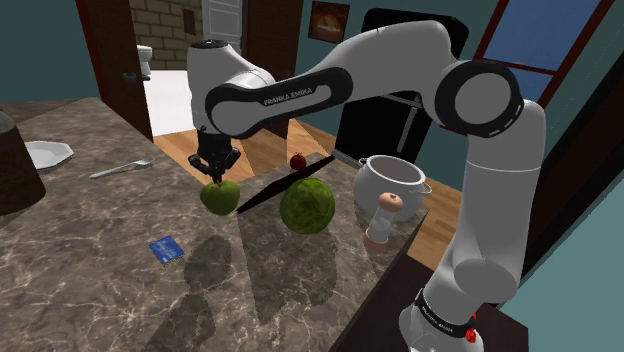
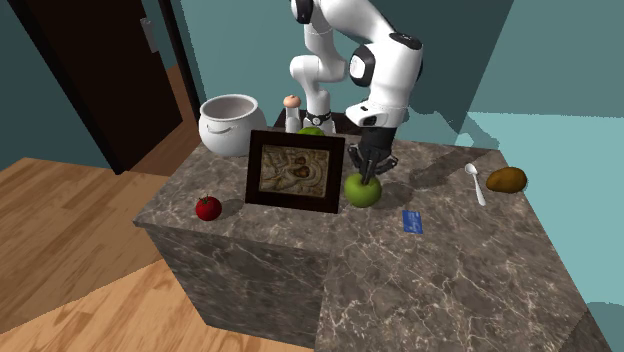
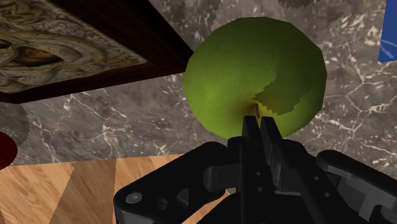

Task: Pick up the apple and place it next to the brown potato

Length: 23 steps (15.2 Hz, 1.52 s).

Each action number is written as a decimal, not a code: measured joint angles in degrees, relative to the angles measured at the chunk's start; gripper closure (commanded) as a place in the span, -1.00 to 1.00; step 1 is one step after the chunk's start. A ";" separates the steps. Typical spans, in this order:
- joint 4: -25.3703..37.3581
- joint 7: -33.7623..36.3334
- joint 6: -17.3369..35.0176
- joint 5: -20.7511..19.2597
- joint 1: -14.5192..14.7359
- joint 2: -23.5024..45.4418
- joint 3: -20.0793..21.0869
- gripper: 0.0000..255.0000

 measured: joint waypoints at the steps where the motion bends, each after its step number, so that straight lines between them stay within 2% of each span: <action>1: 0.51 -0.17 -0.71 0.18 0.01 -0.22 0.07 1.00; 22: 14.63 -3.36 -15.76 1.89 0.66 -1.57 0.75 1.00; 23: 13.94 -2.88 -15.86 2.08 0.88 -2.31 0.97 1.00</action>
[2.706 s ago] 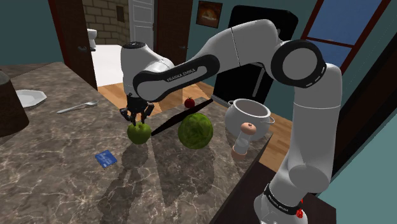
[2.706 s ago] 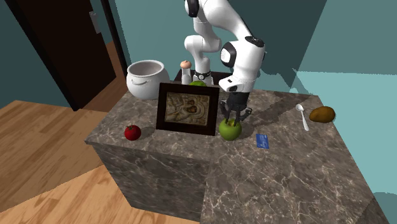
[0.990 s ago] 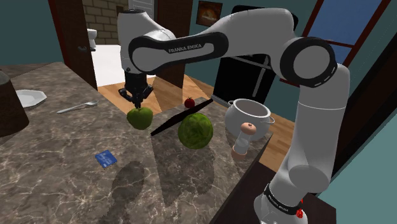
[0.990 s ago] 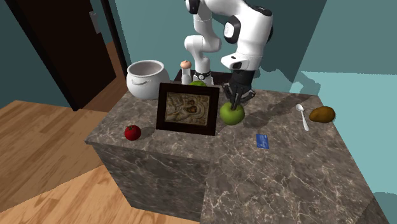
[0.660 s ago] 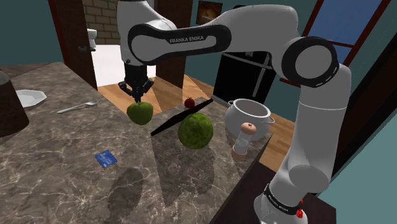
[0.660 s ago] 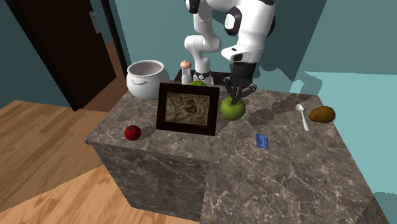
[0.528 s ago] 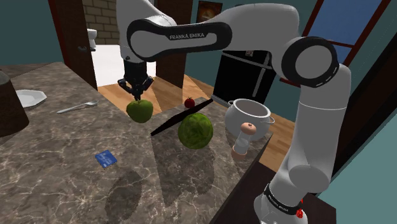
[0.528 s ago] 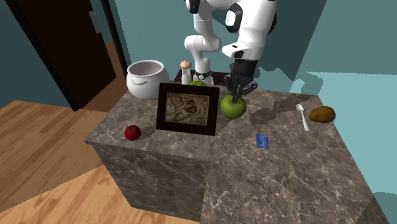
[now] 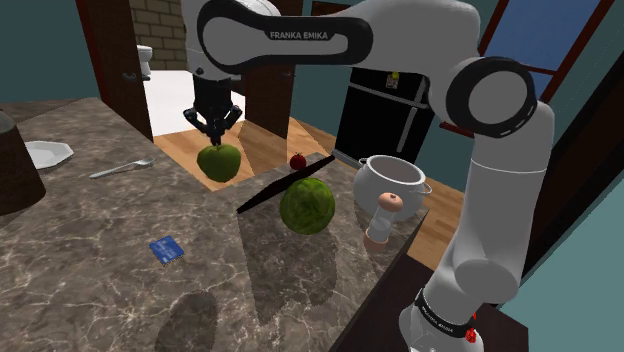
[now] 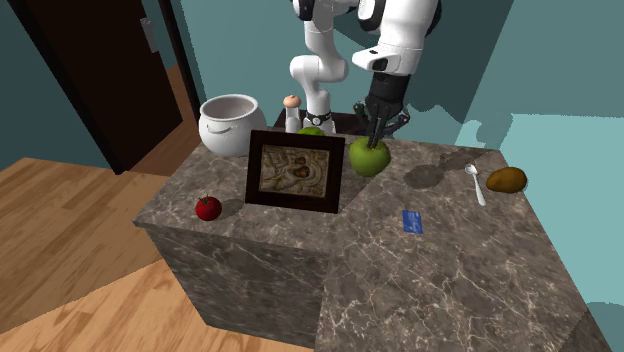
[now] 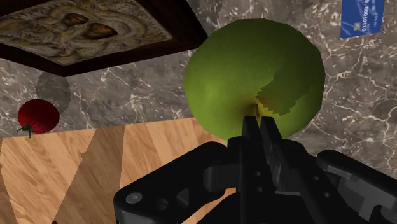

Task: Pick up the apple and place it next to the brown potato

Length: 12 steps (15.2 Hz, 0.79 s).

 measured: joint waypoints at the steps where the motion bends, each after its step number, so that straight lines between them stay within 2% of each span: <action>1: -1.09 0.69 -0.03 0.26 0.30 -1.04 0.32 1.00; 10: -10.24 9.91 0.90 1.91 4.97 -8.11 4.24 1.00; 12: -10.63 12.41 0.32 1.93 6.42 -8.65 5.34 1.00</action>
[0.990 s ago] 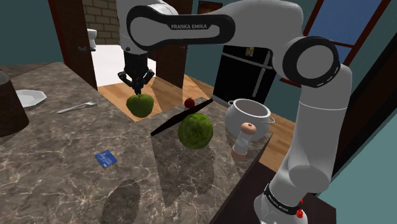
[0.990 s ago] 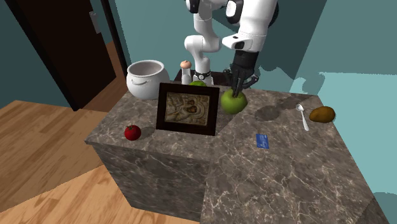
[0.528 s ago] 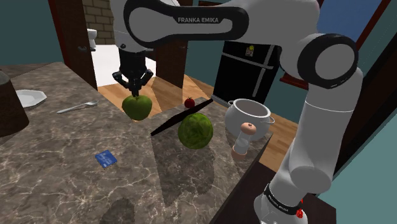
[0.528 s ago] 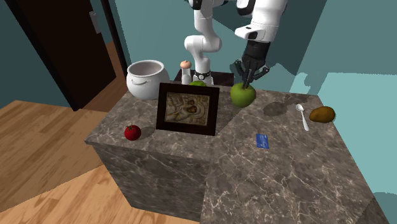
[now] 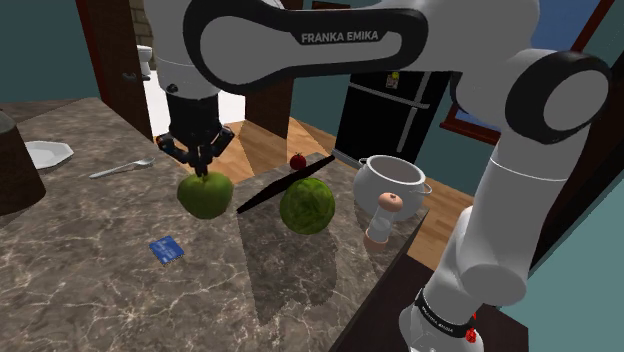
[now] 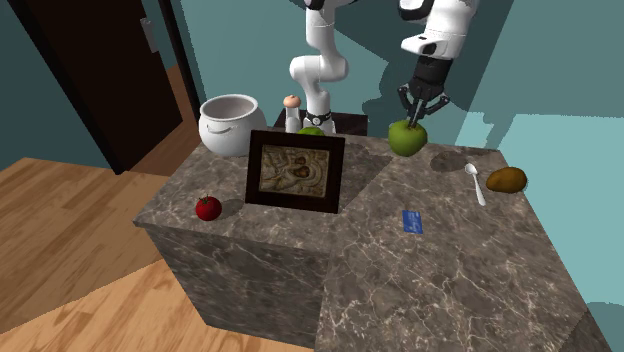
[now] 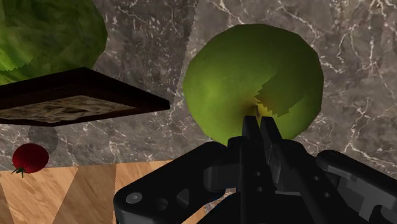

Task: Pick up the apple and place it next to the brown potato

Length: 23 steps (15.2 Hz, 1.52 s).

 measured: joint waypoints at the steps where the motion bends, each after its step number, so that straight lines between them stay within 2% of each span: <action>1: -0.75 1.11 -0.10 0.25 0.59 -0.70 0.52 1.00; 9: -2.47 10.63 -1.84 0.63 5.86 -2.52 4.91 1.00; 18: 2.76 23.38 -6.13 -2.18 13.82 1.91 10.25 1.00; 23: -0.55 24.90 -3.19 -2.25 14.14 1.78 10.51 1.00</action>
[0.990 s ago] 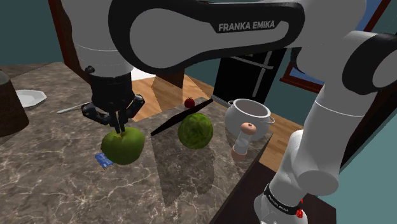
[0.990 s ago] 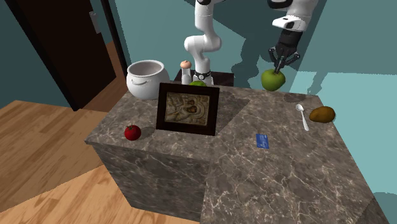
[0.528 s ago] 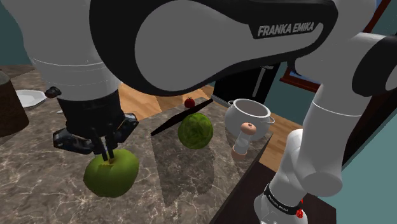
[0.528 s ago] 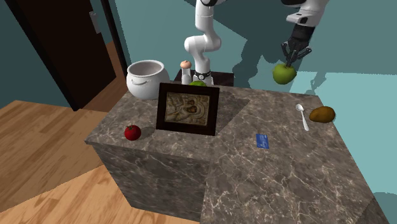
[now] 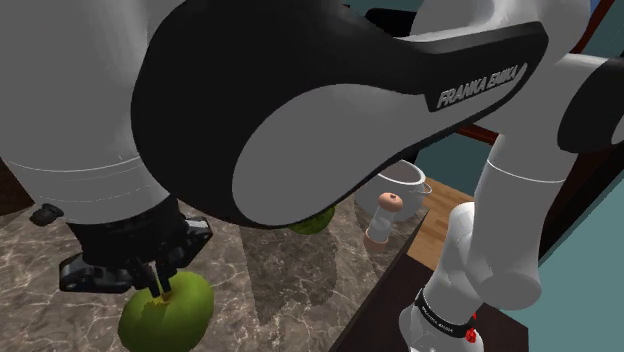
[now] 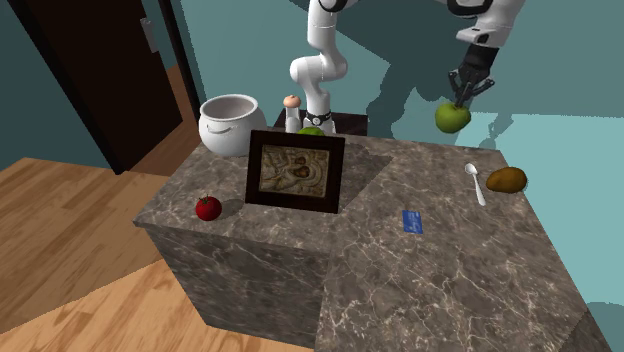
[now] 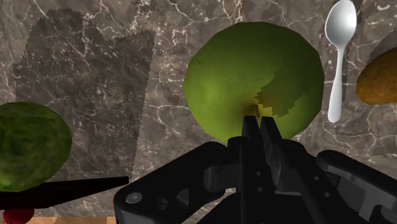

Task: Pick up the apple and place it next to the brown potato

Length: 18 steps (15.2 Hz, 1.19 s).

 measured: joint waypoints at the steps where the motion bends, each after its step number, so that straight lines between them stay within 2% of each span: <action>1: -0.64 0.28 0.74 -0.14 0.05 0.18 0.00 1.00; 18: -11.30 3.30 12.77 -2.49 -0.19 2.38 -0.72 1.00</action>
